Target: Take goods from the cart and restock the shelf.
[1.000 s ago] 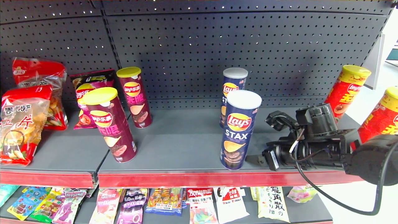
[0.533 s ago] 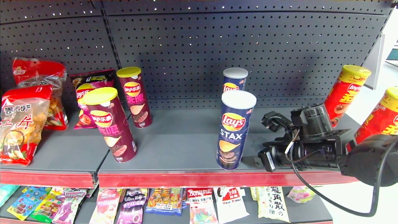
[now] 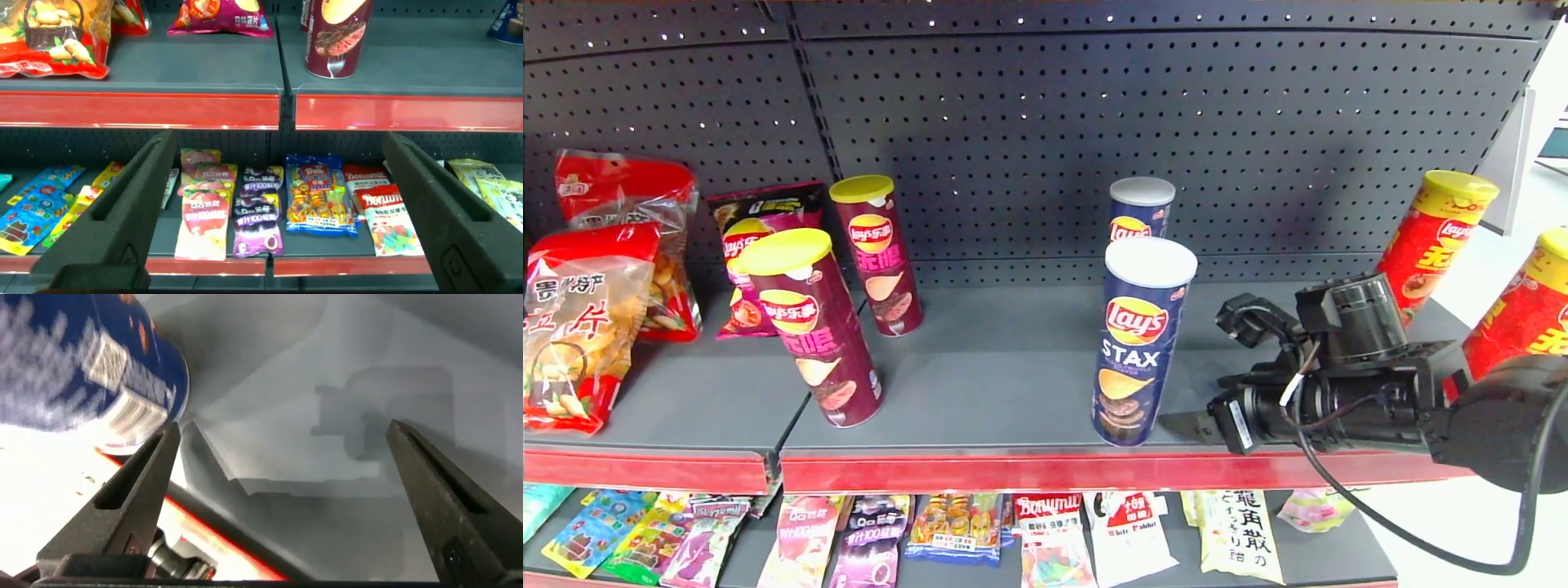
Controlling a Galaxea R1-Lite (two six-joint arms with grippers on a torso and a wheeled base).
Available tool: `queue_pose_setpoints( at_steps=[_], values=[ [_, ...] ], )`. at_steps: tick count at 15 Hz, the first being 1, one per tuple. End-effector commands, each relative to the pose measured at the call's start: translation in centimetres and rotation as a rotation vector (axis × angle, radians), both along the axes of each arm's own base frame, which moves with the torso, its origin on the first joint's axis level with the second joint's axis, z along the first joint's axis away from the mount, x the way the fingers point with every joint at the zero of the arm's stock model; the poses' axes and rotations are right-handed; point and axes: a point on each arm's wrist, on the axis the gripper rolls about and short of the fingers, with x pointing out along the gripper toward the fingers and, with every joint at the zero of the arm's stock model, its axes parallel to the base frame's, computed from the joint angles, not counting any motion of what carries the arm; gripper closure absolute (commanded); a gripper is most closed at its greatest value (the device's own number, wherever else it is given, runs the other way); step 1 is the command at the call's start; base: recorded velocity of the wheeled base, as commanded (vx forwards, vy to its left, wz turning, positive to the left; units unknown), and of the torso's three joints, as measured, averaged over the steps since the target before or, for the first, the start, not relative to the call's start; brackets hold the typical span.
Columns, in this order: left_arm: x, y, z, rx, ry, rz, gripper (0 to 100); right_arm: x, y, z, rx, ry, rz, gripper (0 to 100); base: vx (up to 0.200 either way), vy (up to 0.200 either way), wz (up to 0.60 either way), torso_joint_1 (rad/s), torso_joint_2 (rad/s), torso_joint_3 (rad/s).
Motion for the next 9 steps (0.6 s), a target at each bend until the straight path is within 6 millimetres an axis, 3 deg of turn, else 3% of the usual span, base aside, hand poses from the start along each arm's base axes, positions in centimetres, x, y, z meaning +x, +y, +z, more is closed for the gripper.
queue_pose_setpoints(
  at_steps=[1, 6, 9],
  values=[
    [0.0, 0.0, 0.0, 0.0, -0.001, 0.0, 0, -2.2, -1.5, 2.3, 0.033, -0.078, -0.017, 0, 0.0, 0.0, 0.0, 0.0, 0.0, 0.0],
    [0.0, 0.0, 0.0, 0.0, -0.001, 0.0, 0, -10.8, -5.5, 4.2, 0.09, -0.204, -0.02, 0, 0.0, 0.0, 0.0, 0.0, 0.0, 0.0],
    [0.0, 0.0, 0.0, 0.0, -0.001, 0.0, 0, -16.1, -8.2, 3.5, 0.11, -0.31, -0.027, 0, 0.0, 0.0, 0.0, 0.0, 0.0, 0.0]
  ],
)
